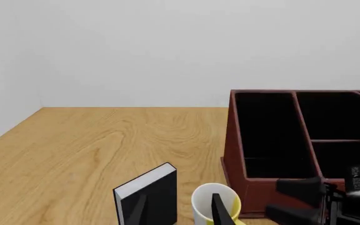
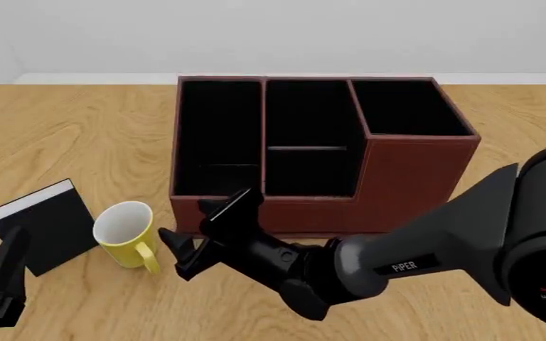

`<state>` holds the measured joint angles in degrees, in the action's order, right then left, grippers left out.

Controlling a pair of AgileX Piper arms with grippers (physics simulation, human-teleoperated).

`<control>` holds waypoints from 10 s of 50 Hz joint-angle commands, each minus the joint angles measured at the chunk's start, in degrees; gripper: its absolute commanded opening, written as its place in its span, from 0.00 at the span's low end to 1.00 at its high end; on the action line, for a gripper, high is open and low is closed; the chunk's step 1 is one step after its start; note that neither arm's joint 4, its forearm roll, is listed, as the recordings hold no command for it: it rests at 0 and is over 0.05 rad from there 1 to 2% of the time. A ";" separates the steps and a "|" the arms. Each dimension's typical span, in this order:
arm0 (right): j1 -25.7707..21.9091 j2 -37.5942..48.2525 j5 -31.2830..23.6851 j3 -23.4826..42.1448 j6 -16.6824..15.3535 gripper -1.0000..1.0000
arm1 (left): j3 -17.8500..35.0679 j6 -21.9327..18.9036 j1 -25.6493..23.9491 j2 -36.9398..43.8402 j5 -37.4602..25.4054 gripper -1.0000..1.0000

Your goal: Pick up the yellow and white mug and place it to the right of the caddy.

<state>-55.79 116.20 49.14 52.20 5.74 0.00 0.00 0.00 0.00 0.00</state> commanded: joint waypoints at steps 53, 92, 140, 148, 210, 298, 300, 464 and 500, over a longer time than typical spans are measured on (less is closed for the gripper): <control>-5.47 8.60 -2.99 7.07 2.20 1.00 | 0.00 0.00 0.00 0.00 0.00 1.00; -4.95 14.45 -2.40 10.36 4.82 1.00 | 0.00 0.00 0.00 0.00 0.00 1.00; -3.00 16.59 -4.60 13.21 4.22 0.00 | 0.00 0.00 0.00 0.00 0.00 1.00; -3.83 16.98 -3.75 11.94 4.47 0.00 | 0.00 0.00 0.00 0.00 0.00 1.00; -2.24 8.25 -8.97 9.88 -14.41 0.00 | 0.00 0.00 0.00 0.00 0.00 1.00; -3.50 -25.78 -14.77 -1.33 -36.71 0.00 | 0.00 0.00 0.00 0.00 0.00 1.00; -3.56 -26.60 -15.00 -1.48 -36.54 0.00 | 0.00 0.00 0.00 0.00 0.00 1.00; 34.49 -75.88 -35.45 -14.39 -43.33 0.00 | 0.00 0.00 0.00 0.00 0.00 1.00; 44.55 -98.02 -53.30 -14.39 -40.50 0.00 | 0.00 0.00 0.00 0.00 0.00 1.00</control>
<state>-13.36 23.68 0.54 36.94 -35.87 0.00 0.00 0.00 0.00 0.00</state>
